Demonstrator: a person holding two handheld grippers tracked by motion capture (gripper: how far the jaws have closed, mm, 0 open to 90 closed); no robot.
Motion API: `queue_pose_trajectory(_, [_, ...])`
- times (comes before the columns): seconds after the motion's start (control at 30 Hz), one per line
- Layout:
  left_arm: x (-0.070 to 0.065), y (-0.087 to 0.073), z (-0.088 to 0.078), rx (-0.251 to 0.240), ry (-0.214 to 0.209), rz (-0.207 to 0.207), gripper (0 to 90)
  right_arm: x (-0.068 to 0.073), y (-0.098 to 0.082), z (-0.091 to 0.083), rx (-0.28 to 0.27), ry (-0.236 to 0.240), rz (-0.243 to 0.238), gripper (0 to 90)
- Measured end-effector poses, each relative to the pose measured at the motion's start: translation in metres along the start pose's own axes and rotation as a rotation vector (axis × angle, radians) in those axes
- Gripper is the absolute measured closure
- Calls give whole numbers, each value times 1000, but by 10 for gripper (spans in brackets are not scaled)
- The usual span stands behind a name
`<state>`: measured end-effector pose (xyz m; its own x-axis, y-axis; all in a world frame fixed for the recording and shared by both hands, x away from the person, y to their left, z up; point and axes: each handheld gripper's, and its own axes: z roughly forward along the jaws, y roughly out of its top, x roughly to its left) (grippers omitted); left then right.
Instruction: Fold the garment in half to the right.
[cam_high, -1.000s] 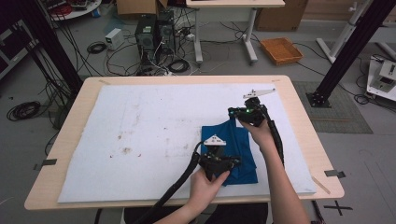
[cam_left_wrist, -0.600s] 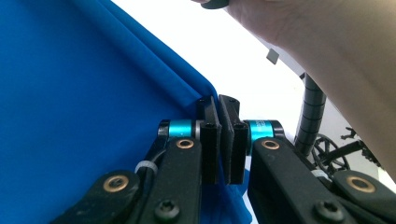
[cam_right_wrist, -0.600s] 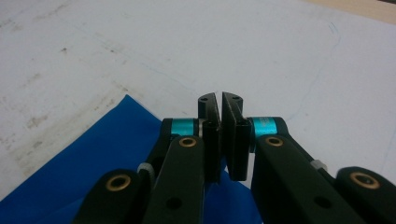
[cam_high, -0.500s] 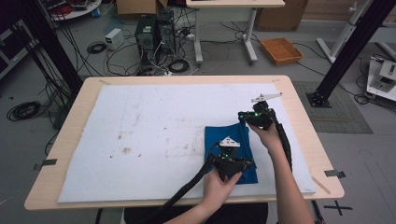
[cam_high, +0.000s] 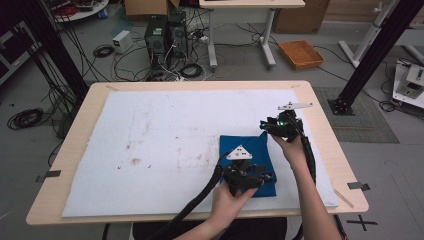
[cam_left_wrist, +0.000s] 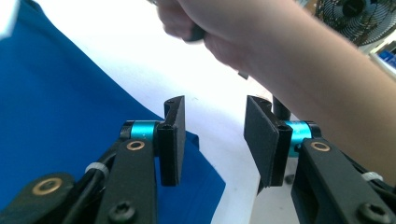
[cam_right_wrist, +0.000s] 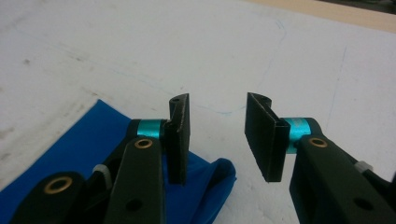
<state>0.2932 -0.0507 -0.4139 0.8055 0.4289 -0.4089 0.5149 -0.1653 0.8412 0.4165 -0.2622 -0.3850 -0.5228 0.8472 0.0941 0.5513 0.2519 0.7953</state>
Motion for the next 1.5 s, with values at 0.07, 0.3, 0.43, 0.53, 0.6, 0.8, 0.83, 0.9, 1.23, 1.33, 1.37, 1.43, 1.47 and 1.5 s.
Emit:
queue_pose_trajectory(0.07, [3,2,-14,-13,18,18,568,-1,-7,-4,8,-11,24,634])
queue_pose_trajectory(0.3, [24,3,-58,-16,80,19,567,-3,-29,5,26,-3,94,656])
queue_pose_trajectory(0.43, [40,-4,-82,-5,125,1,567,0,-32,16,33,-34,62,829])
queue_pose_trajectory(0.53, [47,-9,-93,2,141,-6,567,-2,-34,17,16,-57,60,900])
queue_pose_trajectory(0.6, [49,-11,-98,11,152,-4,568,-5,-36,16,8,-72,74,900])
queue_pose_trajectory(0.8, [54,-14,-110,7,167,0,568,-15,-45,13,4,-101,120,896])
queue_pose_trajectory(0.83, [54,-14,-110,7,167,0,568,-16,-45,12,1,-105,123,851])
queue_pose_trajectory(0.9, [56,-14,-117,-6,180,0,568,-17,-46,9,-6,-117,137,798])
queue_pose_trajectory(1.23, [72,-16,-160,-53,258,12,559,13,-83,-59,-84,-17,156,651])
queue_pose_trajectory(1.33, [76,-19,-170,-63,273,5,556,32,-111,-81,-73,38,163,652])
queue_pose_trajectory(1.37, [79,-23,-179,-66,288,-2,556,39,-120,-86,-62,56,162,653])
queue_pose_trajectory(1.43, [82,-28,-187,-68,296,-10,555,50,-135,-94,-48,77,166,653])
queue_pose_trajectory(1.47, [83,-30,-190,-69,301,-16,556,54,-141,-96,-43,89,174,653])
queue_pose_trajectory(1.5, [85,-32,-193,-71,302,-21,555,58,-146,-97,-41,93,179,653])
